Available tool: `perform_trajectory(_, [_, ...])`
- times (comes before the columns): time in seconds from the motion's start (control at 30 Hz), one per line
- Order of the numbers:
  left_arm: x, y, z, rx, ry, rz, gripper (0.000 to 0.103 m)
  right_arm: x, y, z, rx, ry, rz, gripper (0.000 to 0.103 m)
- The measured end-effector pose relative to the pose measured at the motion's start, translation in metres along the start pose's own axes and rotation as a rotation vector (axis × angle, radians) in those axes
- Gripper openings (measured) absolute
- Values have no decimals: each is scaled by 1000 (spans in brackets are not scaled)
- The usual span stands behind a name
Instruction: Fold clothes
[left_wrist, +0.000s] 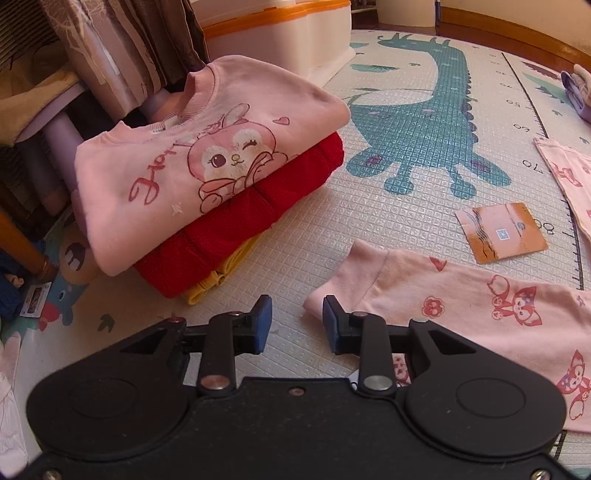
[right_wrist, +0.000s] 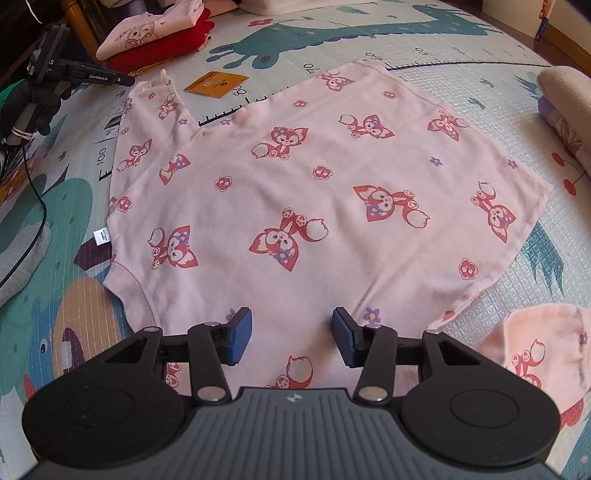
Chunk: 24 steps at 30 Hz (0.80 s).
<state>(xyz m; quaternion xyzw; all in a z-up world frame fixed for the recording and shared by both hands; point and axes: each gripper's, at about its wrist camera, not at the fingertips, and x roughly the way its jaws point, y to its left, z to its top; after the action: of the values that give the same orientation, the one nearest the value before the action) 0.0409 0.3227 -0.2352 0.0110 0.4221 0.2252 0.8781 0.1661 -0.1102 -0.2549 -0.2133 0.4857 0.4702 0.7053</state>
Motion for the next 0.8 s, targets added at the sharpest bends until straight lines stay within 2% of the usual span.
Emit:
perform_trajectory(0.07, [-4,-6,5,21,-26,-25,30,0,1,0,-4,0,2,54])
perform_trajectory(0.13, [-3,-16,8,62,-34,-113,30,1,3,0,-7,0,4,57])
perform_trajectory(0.2, [8,-30,8,126,-17,-151,30,1,4,0,-15,1,4,60])
perform_trajectory(0.23, [17,-31,7,132,-2,-151,30,2,5,0,-21,1,3,60])
perform_trajectory(0.27, [27,-31,6,134,12,-150,38,1,5,0,-27,2,3,60])
perform_trajectory(0.3, [32,-26,9,114,18,-122,38,1,5,0,-27,3,1,59])
perform_trajectory(0.33, [33,-18,14,65,24,-107,36,1,5,0,-26,5,0,59])
perform_trajectory(0.37, [34,-9,20,12,29,-95,30,1,4,0,-26,6,-1,58])
perform_trajectory(0.4, [33,1,25,-42,12,-78,30,0,4,0,-25,8,-3,57])
perform_trajectory(0.43, [30,6,28,-54,-3,-67,30,0,4,0,-26,8,-4,57])
perform_trajectory(0.63, [20,9,28,-50,-29,-75,26,0,7,-1,-39,15,-17,57])
perform_trajectory(0.67, [21,6,24,-35,-13,-87,26,0,7,-2,-38,17,-19,57])
perform_trajectory(0.73, [32,-5,12,25,87,-97,26,-2,6,-3,-31,20,-23,57])
perform_trajectory(0.8, [27,-5,7,28,77,-66,25,-8,2,-5,-12,11,-21,55])
